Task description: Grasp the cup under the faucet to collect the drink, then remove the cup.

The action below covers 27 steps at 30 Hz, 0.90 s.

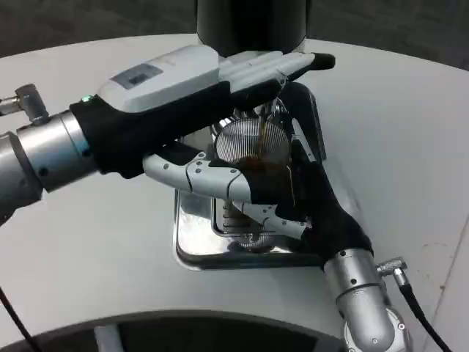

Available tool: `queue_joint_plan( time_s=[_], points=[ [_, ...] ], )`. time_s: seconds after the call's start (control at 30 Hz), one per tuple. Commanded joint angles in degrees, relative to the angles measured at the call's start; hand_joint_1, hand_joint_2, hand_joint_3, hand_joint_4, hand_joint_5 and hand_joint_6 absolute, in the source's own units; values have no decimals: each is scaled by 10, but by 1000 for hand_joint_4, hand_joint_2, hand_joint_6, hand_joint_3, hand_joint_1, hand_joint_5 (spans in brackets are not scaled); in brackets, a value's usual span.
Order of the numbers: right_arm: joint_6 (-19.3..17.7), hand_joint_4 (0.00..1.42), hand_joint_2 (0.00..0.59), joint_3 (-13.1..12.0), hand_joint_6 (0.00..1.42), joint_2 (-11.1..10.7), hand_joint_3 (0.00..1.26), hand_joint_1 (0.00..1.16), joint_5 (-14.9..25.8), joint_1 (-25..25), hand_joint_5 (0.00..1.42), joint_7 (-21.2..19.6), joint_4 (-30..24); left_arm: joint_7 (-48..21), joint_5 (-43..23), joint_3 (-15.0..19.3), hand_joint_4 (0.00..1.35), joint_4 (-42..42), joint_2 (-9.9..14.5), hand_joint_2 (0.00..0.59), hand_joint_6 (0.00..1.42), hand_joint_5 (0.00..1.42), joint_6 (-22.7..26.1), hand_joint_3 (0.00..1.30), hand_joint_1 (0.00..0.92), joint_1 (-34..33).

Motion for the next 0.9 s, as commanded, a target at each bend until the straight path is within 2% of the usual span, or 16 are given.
queue_joint_plan(
  time_s=[0.03,0.4,0.5,0.63,0.9],
  points=[
    [-13,0,187,0,43,4,0,703,7,-6,0,-7,21,-9,7,-2,0,8,11,115,0,12,-2,0,0,17],
    [-27,0,195,8,59,10,0,714,1,-15,0,-23,42,-7,6,1,0,11,14,117,0,11,-3,0,0,18],
    [-28,0,196,9,60,11,0,716,3,-16,0,-24,44,14,5,17,0,4,9,128,0,11,-6,0,0,28],
    [-31,0,192,10,73,14,0,723,5,-15,0,-27,45,60,-9,55,0,-2,-5,149,0,5,-21,0,0,43],
    [-41,0,192,12,104,18,0,748,8,-18,23,-29,55,63,-34,79,0,-12,2,153,0,0,-12,0,0,72]
  ],
)
